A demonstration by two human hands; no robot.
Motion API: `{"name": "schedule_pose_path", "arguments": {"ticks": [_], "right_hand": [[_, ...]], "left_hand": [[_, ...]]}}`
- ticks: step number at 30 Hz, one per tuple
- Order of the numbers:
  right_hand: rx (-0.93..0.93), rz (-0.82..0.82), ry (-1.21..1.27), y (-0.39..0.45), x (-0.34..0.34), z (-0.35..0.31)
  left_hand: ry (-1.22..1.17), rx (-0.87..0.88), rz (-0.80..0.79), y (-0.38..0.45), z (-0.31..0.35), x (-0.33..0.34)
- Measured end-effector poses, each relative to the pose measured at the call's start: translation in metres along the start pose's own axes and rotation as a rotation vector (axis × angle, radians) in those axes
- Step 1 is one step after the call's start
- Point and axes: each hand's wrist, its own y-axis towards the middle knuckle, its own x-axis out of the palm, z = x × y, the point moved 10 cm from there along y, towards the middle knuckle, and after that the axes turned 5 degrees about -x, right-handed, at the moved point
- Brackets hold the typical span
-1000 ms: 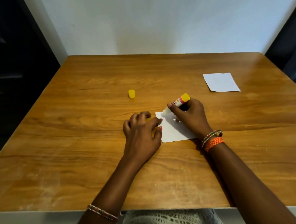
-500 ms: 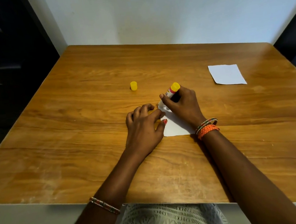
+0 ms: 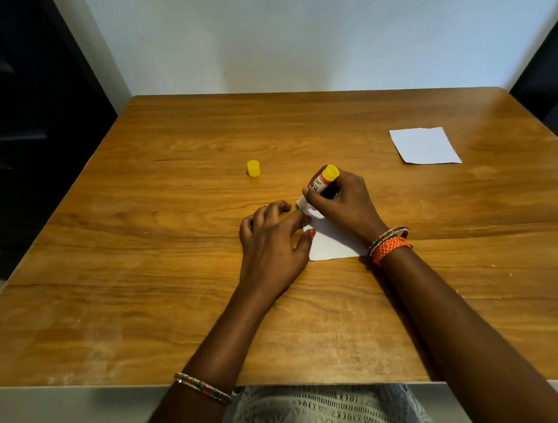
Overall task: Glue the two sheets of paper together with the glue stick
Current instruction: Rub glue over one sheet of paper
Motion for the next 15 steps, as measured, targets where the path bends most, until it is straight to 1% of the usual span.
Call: {"name": "schedule_pose_path", "arguments": {"ticks": [9, 15], "right_hand": [[0.016, 0.042, -0.002, -0.0015, -0.0074, 0.0022], [-0.005, -0.006, 0.026, -0.0024, -0.0002, -0.0016]], "left_hand": [[-0.022, -0.025, -0.030, 0.0002, -0.0018, 0.0005], [-0.023, -0.016, -0.038, -0.0001, -0.0021, 0.0013]]}}
